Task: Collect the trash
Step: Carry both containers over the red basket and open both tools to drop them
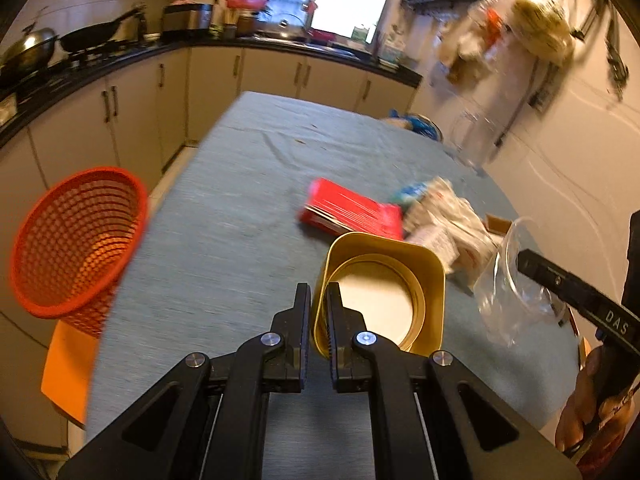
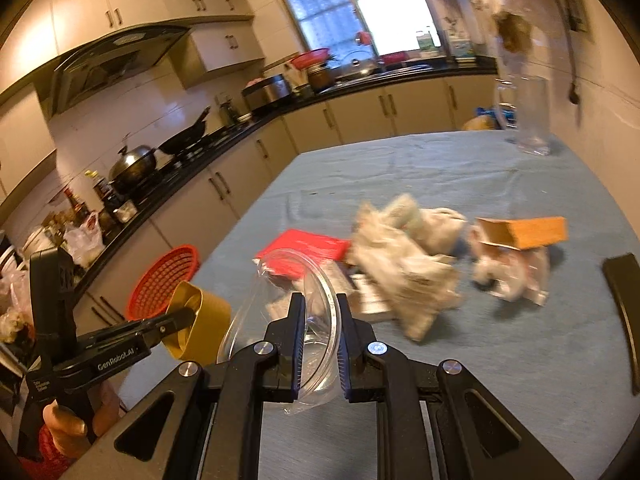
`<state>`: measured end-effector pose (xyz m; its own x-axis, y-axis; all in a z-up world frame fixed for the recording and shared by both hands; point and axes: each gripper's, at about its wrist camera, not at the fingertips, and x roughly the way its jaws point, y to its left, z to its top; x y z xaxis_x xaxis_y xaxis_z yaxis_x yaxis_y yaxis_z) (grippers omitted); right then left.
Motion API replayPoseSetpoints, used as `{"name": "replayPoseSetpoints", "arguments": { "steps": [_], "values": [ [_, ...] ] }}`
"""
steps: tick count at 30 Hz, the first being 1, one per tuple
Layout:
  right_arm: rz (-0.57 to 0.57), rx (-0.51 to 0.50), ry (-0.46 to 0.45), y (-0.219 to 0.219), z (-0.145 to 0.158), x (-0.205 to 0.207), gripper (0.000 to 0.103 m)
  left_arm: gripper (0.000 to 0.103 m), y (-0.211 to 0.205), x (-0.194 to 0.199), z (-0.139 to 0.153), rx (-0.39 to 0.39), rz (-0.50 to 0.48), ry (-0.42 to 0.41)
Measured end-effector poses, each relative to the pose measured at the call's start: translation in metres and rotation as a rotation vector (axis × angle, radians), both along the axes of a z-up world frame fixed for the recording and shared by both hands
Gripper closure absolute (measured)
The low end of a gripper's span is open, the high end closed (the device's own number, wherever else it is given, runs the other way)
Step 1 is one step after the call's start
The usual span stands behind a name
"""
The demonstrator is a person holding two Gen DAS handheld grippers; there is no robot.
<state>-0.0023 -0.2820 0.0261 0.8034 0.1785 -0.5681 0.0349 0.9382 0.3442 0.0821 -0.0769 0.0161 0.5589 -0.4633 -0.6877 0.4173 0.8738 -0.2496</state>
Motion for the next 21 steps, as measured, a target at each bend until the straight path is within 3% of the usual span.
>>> {"name": "replayPoseSetpoints", "arguments": {
  "steps": [14, 21],
  "values": [
    [0.241, 0.041, 0.036, 0.107, 0.018, 0.082, 0.088, 0.096, 0.13, 0.036, 0.021, -0.025, 0.26, -0.069],
    [0.317, 0.034, 0.048, 0.158, 0.021, 0.128, 0.088, 0.096, 0.185, 0.058, 0.013, -0.012, 0.376, -0.062]
  ]
}}
